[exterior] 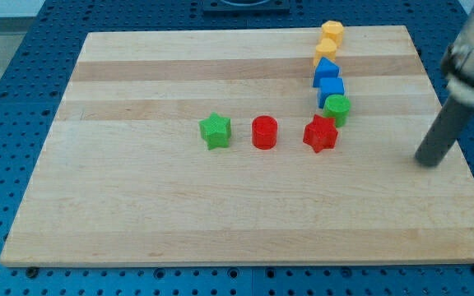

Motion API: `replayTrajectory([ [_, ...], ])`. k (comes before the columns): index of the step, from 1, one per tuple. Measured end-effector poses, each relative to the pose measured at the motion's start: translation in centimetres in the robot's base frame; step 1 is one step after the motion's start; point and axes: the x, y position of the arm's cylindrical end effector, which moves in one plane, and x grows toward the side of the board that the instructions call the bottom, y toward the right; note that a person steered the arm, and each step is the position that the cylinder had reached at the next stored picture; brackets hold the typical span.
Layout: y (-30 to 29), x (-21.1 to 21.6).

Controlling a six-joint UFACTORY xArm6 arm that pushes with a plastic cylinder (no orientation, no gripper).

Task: Place the yellow hexagon parallel left to the yellow heart

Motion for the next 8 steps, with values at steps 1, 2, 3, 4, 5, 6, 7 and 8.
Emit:
replayTrajectory([
  [1,1.6,-11.3],
  [2,-1.9,-20.7],
  [3,-8.7,-23.0],
  [4,-14.8,-23.5],
  [5,-13.9,-24.0],
  [6,-18.2,-26.0],
  [7,-23.7,-24.0],
  [8,-26.4,-22.5],
])
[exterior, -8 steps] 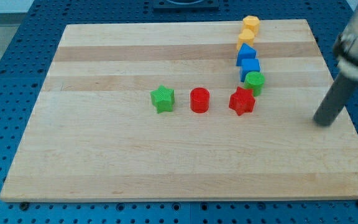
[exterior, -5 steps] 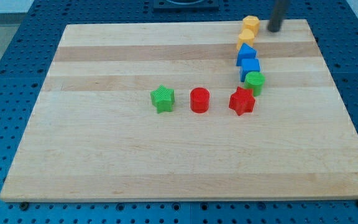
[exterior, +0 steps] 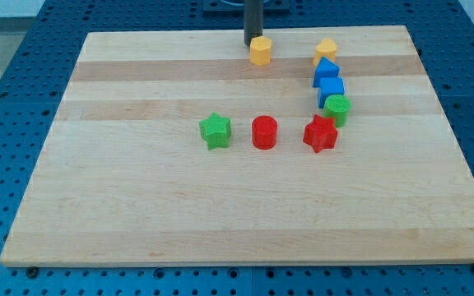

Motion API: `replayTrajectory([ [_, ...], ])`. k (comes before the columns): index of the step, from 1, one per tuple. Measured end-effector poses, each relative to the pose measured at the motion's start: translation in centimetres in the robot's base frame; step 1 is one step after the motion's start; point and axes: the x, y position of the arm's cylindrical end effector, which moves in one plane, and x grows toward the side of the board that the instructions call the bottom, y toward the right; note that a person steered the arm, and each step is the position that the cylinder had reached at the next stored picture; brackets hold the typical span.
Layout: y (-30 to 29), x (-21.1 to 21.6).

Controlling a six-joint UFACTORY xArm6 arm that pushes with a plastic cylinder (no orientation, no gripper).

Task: Place the yellow hexagon parallel left to the yellow heart

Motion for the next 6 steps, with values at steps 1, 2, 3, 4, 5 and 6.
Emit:
replayTrajectory([
  [1,3.9,-3.2],
  [2,10.7,-2.8],
  [3,14.6,-3.5],
  [4,14.8,0.1],
  [5,18.3,0.7],
  [6,20.3,1.1],
])
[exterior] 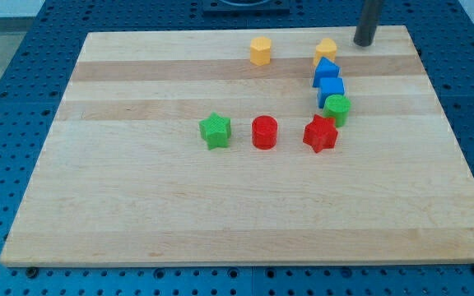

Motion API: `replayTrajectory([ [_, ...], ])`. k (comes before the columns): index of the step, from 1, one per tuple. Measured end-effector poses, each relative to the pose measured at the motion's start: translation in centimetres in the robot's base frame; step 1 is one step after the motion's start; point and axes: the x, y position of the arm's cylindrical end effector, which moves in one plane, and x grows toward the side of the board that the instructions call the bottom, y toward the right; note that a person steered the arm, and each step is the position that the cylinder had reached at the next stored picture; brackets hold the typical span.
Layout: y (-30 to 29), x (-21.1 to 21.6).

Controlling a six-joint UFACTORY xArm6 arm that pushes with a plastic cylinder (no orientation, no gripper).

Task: Place the yellow hexagon parallel left to the yellow heart

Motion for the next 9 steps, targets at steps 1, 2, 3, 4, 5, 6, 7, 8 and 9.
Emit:
replayTrajectory([
  [1,-3.1,2.4],
  [2,-2.6,2.4],
  [3,-4.7,2.4],
  [4,-6.9,1.1],
  [5,-10.3,-2.6],
  [6,-15.5,-3.0],
  [7,-19.1,-2.9],
  [8,-20.2,-1.3],
  [9,-21.7,-1.3],
])
